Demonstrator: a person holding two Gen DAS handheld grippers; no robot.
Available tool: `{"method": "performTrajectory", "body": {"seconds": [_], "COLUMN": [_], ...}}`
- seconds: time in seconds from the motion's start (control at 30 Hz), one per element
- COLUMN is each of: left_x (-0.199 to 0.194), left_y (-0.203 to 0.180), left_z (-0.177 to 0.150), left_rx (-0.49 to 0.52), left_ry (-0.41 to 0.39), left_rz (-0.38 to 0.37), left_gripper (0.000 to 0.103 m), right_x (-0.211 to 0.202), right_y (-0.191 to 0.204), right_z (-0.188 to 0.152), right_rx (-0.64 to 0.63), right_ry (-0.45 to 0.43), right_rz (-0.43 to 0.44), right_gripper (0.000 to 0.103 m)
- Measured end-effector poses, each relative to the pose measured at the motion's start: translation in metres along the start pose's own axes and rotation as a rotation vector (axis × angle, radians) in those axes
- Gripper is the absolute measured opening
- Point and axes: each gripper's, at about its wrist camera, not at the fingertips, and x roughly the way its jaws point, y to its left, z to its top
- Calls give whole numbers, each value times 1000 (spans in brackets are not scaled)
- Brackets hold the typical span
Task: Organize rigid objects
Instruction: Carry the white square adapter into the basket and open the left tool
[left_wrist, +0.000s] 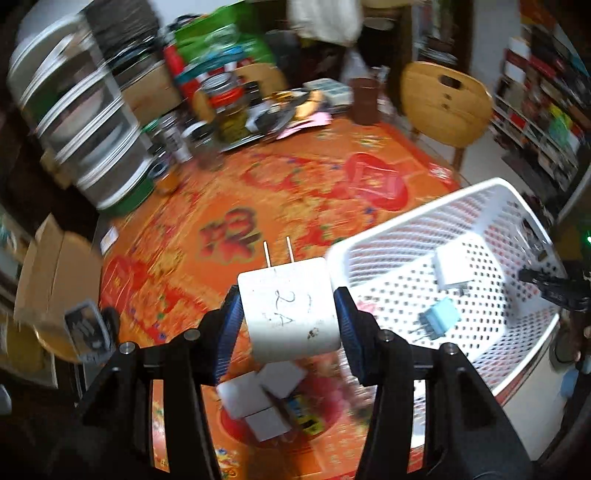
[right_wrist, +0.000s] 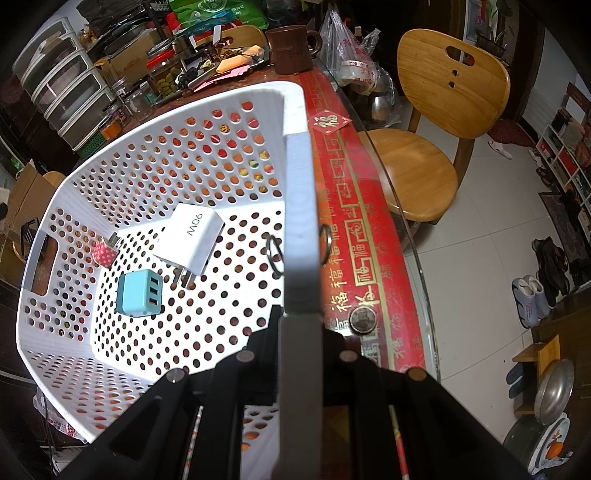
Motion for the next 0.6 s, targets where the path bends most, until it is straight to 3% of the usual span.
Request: {"method": "performTrajectory", "body": {"seconds": [0.3, 0.6], "left_x": [21, 99], "left_y": [-115, -172], "left_z": [16, 14], "left_rx": [206, 333], "left_ry": [21, 175], "left_rz": [17, 29], "left_gripper": [47, 47], "right_x": [0, 0], "right_y": [1, 1], "right_z": [0, 0], "right_rx": [-3, -3], "right_ry": [1, 1], "right_rz": [1, 2], "right_gripper": [13, 13]}}
